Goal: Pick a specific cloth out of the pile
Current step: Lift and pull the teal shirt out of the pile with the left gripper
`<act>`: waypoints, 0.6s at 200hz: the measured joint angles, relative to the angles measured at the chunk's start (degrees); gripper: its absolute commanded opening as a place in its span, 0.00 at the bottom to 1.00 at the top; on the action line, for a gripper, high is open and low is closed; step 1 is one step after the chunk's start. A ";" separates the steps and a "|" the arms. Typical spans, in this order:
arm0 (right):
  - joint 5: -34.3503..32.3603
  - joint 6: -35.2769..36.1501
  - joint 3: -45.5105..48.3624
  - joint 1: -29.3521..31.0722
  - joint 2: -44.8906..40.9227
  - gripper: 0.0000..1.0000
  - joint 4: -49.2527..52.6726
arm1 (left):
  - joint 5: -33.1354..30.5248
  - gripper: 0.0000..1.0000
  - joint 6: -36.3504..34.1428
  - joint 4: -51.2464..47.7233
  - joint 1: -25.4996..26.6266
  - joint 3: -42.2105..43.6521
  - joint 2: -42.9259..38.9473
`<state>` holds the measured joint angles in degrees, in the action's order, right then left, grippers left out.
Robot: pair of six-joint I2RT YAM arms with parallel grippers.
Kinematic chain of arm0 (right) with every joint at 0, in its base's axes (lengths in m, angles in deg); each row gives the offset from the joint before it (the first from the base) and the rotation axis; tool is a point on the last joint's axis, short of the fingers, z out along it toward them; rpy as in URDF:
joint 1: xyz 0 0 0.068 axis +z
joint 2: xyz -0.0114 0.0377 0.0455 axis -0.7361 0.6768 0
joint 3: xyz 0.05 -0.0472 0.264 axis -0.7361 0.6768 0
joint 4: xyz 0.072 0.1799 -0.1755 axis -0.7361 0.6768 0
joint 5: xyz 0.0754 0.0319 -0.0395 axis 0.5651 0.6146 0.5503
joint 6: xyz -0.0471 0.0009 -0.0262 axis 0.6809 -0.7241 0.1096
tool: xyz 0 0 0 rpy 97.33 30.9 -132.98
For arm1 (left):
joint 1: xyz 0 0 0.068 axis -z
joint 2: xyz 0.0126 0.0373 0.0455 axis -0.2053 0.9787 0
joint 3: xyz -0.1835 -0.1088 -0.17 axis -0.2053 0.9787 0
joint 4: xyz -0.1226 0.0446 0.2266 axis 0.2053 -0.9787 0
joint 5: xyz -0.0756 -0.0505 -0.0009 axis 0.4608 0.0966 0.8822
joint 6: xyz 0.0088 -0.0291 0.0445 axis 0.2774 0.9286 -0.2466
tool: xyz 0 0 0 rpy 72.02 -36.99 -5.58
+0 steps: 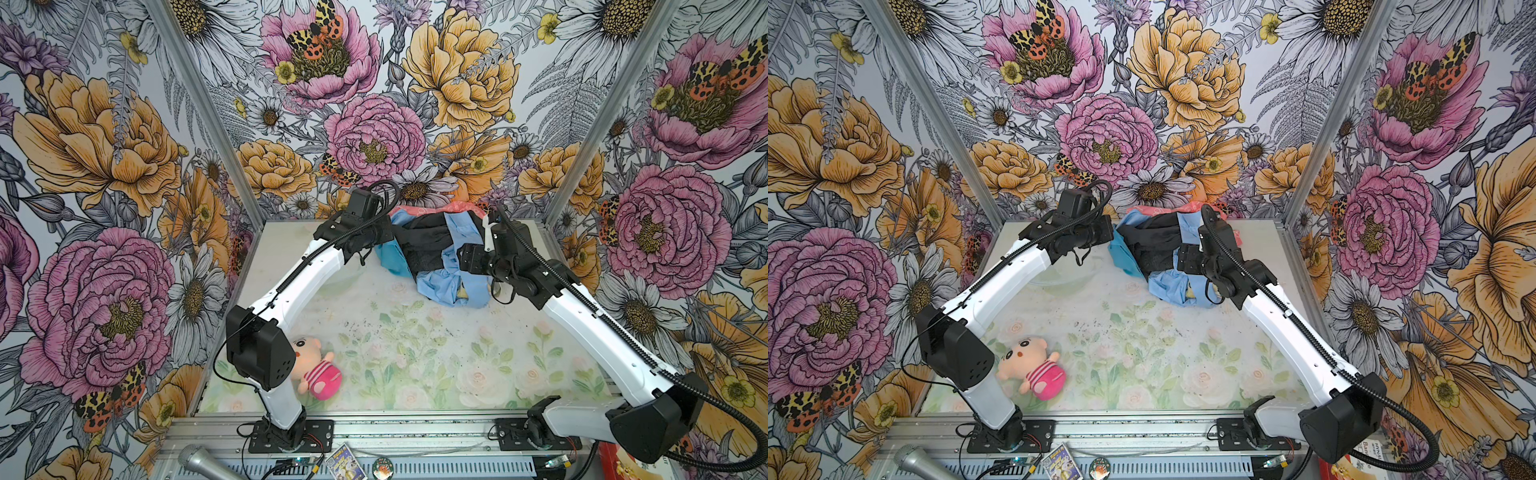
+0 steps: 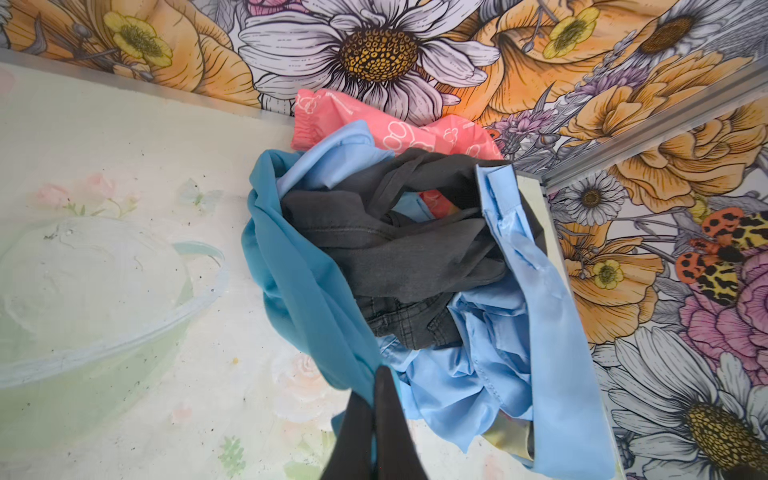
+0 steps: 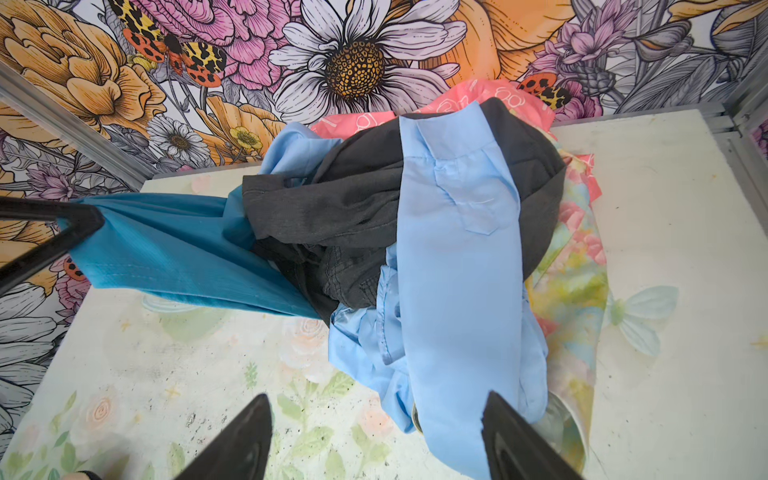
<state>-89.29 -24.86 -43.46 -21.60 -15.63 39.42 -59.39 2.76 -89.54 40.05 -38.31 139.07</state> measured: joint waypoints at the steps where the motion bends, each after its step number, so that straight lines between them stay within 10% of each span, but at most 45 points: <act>1: 0.00 0.02 0.00 0.00 0.00 0.81 -0.02 | 0.02 0.00 0.00 -0.02 0.00 -0.09 0.00; 120: 7.54 5.27 2.71 1.75 -1.62 0.82 -11.67 | 3.50 0.00 0.81 -2.32 -1.51 -15.54 -2.23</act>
<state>-81.75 -19.60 -40.75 -19.85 -17.25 27.75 -55.89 3.56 -91.86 38.54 -53.85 136.84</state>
